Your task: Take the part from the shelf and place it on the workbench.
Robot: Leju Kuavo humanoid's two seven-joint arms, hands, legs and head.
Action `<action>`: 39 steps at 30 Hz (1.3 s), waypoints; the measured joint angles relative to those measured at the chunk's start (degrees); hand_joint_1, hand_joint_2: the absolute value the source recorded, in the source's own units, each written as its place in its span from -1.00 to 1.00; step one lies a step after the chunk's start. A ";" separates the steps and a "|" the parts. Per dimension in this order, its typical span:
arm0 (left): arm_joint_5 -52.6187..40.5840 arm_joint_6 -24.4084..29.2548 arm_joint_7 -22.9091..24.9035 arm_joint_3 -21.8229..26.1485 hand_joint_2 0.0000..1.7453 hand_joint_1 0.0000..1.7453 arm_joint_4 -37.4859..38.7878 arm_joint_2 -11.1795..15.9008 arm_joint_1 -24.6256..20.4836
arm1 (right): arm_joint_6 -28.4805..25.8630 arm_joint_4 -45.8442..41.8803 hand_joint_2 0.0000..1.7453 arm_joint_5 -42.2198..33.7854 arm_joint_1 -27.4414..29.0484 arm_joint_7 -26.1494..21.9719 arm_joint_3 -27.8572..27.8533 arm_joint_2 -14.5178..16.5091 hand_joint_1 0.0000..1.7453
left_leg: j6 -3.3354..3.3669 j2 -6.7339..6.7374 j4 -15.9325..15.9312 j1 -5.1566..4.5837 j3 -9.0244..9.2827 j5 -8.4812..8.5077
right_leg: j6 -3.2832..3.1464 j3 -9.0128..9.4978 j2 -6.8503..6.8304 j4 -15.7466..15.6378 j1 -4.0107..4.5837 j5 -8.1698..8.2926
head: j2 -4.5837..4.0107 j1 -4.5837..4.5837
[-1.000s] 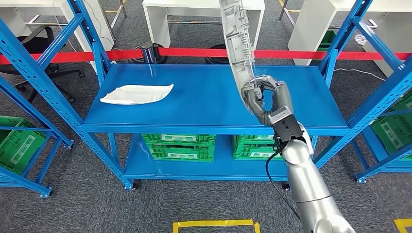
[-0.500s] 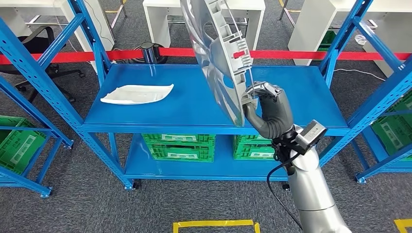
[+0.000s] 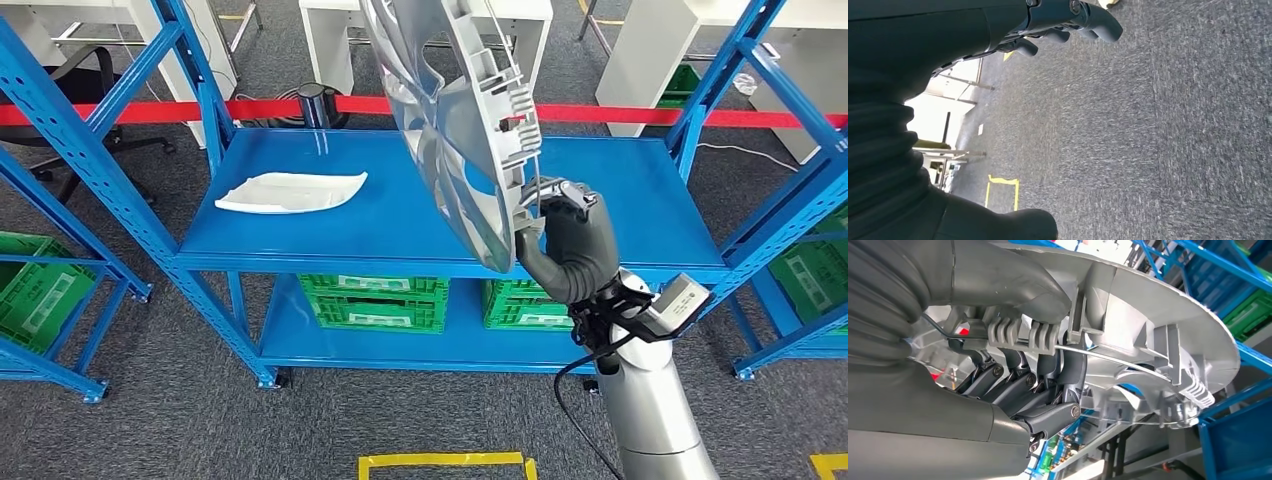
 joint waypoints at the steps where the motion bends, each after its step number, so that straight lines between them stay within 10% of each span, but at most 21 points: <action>1: -0.01 -0.03 -0.01 0.00 1.00 -1.00 0.01 0.01 0.02 | 0.14 -0.07 1.00 0.00 0.33 0.01 0.00 -0.01 1.00 | -0.03 0.01 0.11 0.06 -0.08 0.00 | 0.18 -1.08 0.00 1.91 -0.19 -0.01 | 0.00 0.01; 6: 0.03 -0.07 -0.01 0.00 1.00 -1.00 0.00 0.09 0.03 | 0.31 -0.58 1.00 -0.02 0.99 0.04 0.00 -0.01 1.00 | -1.40 -0.21 1.24 0.51 -0.87 0.16 | 0.45 4.99 0.14 -11.41 -0.60 8.03 | 0.00 0.07; 11: 0.07 -0.07 -0.02 0.00 1.00 -1.00 0.00 0.20 0.08 | 0.37 -0.64 1.00 -0.06 0.78 0.02 0.02 -0.03 1.00 | -3.60 -0.37 1.79 0.55 -2.09 0.54 | -1.97 3.80 0.30 -12.54 -0.34 9.22 | 0.00 0.05; 16: 0.12 -0.14 -0.02 0.00 1.00 -1.00 0.02 0.26 0.10 | 0.40 -0.66 1.00 -0.15 0.79 0.00 0.02 -0.03 1.00 | -4.22 -0.08 16.50 0.65 -6.89 -9.50 | -3.23 0.97 -0.06 -12.55 -0.01 11.51 | 0.00 -0.17; 18: 0.15 -0.19 -0.02 0.00 1.00 -1.00 0.02 0.31 0.09 | 0.40 -0.66 1.00 -0.16 0.83 0.00 0.02 -0.03 1.00 | -3.92 -0.08 16.44 0.60 -4.98 -9.24 | -3.24 -0.14 -0.09 -12.47 0.29 12.32 | 0.00 -0.18; 22: 0.30 -0.20 -0.01 0.00 1.00 -1.00 -0.04 0.59 -0.15 | 0.45 -0.70 1.00 -0.15 0.70 0.01 0.03 -0.03 1.00 | -2.50 -0.05 2.37 -0.10 4.89 -6.28 | -2.51 -1.28 -0.13 -12.48 0.56 13.81 | 0.00 -0.14; 25: 0.62 -0.18 -0.03 0.02 1.00 -1.00 -0.03 0.61 -0.20 | 0.50 -0.73 1.00 -0.18 0.41 -0.02 0.10 0.01 1.00 | -1.58 0.00 1.14 -0.35 4.87 -5.46 | -1.43 -1.33 -0.23 -12.70 0.40 14.75 | 0.00 -0.19; 27: 0.71 -0.15 0.03 0.11 1.00 -1.00 -0.04 0.62 -0.20 | 0.50 -0.72 1.00 -0.30 0.18 -0.03 0.13 0.01 1.00 | -0.70 0.18 0.67 -0.11 4.42 -4.47 | -0.82 -2.03 -0.14 -11.45 0.34 13.28 | 0.00 -0.09; 30: 0.72 -0.10 0.05 0.29 1.00 -1.00 -0.04 0.62 -0.22 | 0.51 -0.68 1.00 -0.46 -0.18 -0.01 0.14 0.01 1.00 | -0.03 0.35 0.56 0.02 2.55 -2.70 | -0.12 -5.22 -0.07 -2.12 0.10 6.01 | 0.00 0.15; 32: 0.72 -0.09 0.03 0.34 1.00 -1.00 -0.03 0.58 -0.18 | 0.51 -0.55 1.00 -0.49 -0.22 0.01 0.15 0.01 1.00 | -0.06 0.36 0.82 0.02 0.92 -1.65 | 0.15 -5.90 -0.08 2.80 0.01 3.95 | 0.00 0.21; 37: 0.72 -0.09 0.04 0.38 1.00 -1.00 -0.03 0.53 -0.20 | 0.51 -0.43 1.00 -0.49 -0.59 0.01 0.18 0.01 1.00 | -0.97 0.31 1.81 0.00 -2.20 0.48 | -0.49 4.84 -0.10 -10.84 0.20 7.43 | 0.00 0.25; 39: 0.73 -0.10 0.02 0.39 1.00 -1.00 -0.03 0.52 -0.21 | 0.57 -0.43 1.00 -0.49 -0.75 0.01 0.21 0.00 1.00 | -1.66 0.29 1.75 0.00 -2.36 1.28 | -1.14 5.78 -0.08 -12.81 0.58 7.35 | 0.00 0.28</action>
